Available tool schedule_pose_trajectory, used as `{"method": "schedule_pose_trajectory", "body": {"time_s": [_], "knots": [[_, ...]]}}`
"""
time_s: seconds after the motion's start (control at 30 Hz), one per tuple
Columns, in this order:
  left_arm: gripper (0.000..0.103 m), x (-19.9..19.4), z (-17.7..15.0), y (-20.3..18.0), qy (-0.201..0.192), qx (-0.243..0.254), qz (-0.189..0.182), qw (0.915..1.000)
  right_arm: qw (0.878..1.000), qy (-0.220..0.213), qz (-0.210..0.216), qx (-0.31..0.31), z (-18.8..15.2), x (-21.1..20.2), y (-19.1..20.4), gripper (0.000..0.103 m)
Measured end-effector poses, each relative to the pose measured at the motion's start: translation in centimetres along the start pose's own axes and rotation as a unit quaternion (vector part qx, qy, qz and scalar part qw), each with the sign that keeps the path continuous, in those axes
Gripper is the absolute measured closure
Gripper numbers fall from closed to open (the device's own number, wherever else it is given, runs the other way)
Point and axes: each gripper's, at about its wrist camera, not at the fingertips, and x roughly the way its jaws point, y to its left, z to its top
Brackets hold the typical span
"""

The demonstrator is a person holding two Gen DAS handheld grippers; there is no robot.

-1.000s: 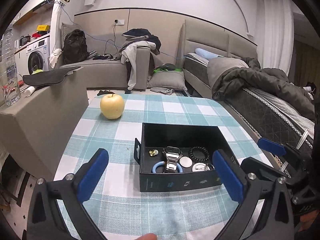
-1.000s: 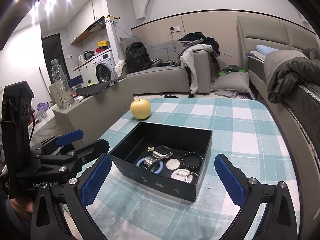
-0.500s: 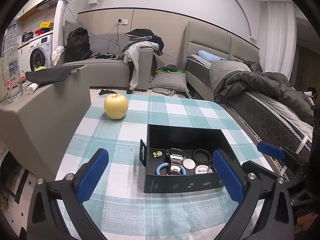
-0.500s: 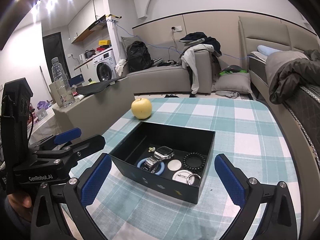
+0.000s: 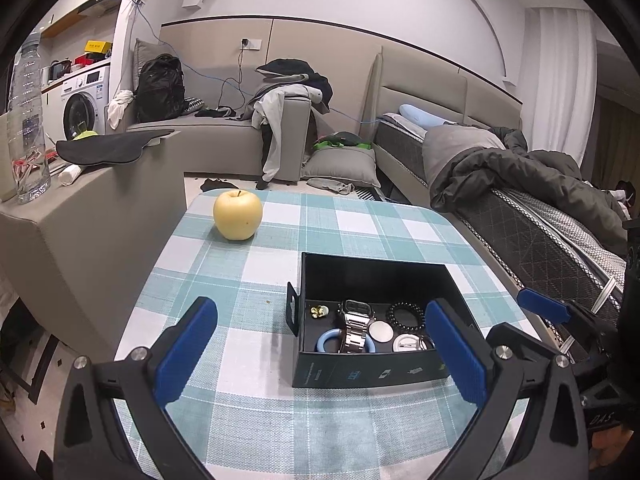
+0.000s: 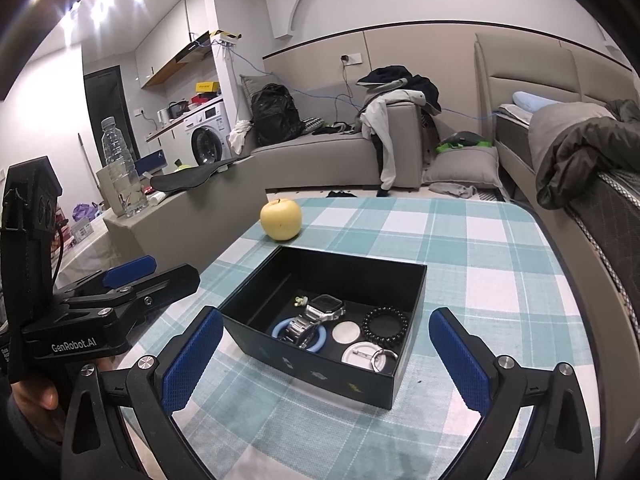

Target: Organize jewelry

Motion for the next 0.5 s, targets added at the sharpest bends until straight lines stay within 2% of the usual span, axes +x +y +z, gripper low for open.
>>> {"method": "schedule_pose_trajectory", "body": {"time_s": [0.5], "knots": [[0.002, -0.01, -0.02, 0.13, 0.002, 0.000, 0.000, 1.0000, 1.000, -0.001, 0.000, -0.002, 0.12, 0.05, 0.02, 0.000]]}}
